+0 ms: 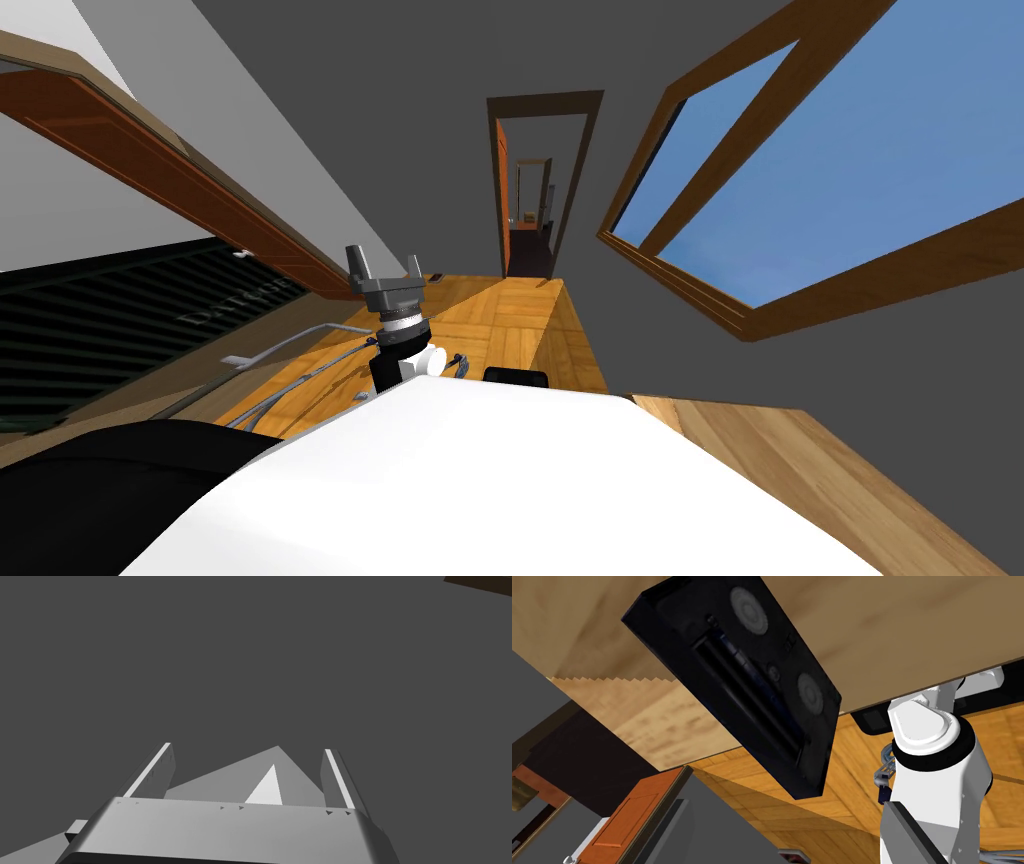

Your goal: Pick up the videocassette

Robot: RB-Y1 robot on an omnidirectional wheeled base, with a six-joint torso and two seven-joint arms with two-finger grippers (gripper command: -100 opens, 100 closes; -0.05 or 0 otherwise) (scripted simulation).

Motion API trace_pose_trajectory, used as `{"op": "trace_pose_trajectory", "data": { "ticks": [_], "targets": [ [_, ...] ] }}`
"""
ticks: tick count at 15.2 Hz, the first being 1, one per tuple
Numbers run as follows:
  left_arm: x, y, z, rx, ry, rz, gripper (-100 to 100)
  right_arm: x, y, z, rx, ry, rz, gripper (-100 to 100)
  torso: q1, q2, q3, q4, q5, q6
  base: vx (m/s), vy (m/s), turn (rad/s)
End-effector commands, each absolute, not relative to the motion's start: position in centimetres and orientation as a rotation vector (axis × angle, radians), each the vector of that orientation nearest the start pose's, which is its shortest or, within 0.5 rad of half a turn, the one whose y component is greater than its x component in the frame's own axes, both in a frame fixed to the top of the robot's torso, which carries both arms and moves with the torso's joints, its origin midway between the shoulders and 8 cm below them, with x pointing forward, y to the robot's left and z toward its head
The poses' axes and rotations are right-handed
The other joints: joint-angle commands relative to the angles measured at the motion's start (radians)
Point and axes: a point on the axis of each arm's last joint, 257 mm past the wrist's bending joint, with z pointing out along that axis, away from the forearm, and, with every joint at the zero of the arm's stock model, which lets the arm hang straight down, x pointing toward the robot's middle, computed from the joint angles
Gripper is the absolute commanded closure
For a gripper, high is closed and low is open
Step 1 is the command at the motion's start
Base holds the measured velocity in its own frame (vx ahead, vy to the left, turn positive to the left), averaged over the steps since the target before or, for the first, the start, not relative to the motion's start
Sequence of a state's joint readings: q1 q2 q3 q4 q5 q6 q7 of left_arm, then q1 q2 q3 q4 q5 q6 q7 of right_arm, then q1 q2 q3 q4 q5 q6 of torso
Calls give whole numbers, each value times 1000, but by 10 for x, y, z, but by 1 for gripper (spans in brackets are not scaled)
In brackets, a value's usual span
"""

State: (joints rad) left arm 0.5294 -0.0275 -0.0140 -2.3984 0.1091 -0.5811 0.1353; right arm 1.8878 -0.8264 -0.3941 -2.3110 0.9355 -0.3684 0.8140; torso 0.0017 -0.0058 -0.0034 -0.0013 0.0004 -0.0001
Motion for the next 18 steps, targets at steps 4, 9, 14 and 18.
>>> {"op": "trace_pose_trajectory", "data": {
  "ticks": [4, 9, 14, 18],
  "targets": [
    [298, 288, 80, -638, 363, -1534, 0, -66, -391, -274, -1437, 2405, -120, -100, 0, 0, 0, 0, 0, 0, 76, -14, 71],
    [298, 288, 80, -638, 363, -1534, 0, -97, -394, -268, -1538, 2441, -82, -100, 0, 0, 0, 0, 0, 0, 71, -17, 50],
    [298, 288, 80, -638, 363, -1534, 0, -137, -395, -256, -1653, 2492, -14, -100, 1, 1, 1, 0, 0, 0, 53, -10, 45],
    [298, 288, 80, -638, 363, -1534, 0, -142, -400, -264, -1642, 2499, -14, -100, 1, 4, 2, 1, 0, 0, 18, -1, 20]
  ]
}}
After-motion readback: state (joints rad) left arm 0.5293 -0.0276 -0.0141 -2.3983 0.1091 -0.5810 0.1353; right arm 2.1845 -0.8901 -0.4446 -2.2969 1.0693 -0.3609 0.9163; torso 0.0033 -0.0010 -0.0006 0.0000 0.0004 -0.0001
